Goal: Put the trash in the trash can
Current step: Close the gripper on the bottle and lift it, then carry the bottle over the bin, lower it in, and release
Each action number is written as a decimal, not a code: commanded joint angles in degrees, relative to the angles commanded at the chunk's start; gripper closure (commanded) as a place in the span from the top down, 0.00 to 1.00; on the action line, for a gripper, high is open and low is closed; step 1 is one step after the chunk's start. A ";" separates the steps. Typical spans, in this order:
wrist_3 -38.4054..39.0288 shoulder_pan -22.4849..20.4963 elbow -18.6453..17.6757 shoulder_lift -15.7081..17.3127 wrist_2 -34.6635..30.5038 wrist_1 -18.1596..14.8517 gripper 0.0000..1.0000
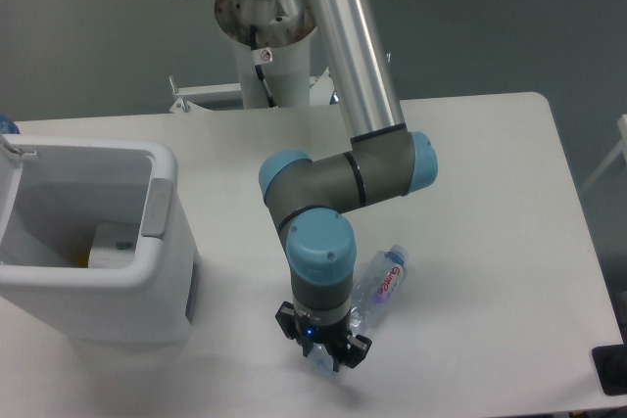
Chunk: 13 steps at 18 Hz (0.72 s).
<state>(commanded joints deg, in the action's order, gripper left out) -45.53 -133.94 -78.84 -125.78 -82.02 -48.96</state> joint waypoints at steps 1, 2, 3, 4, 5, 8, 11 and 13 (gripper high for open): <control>0.78 -0.88 0.79 0.97 2.98 -0.09 0.36; 2.27 -2.10 1.84 2.02 6.75 -0.44 0.36; 4.11 -3.42 2.72 2.90 12.18 -0.61 0.36; 6.39 -4.65 3.43 3.95 17.90 -0.62 0.36; 8.68 -5.71 4.04 5.18 23.00 -0.62 0.36; 13.18 -7.04 5.01 9.22 32.78 -0.44 0.37; 16.59 -7.39 4.75 13.70 43.75 -0.53 0.37; 18.28 -7.04 5.71 15.12 47.29 -0.18 0.37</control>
<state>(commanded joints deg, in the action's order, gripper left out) -27.25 -140.98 -73.13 -110.66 -34.73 -49.13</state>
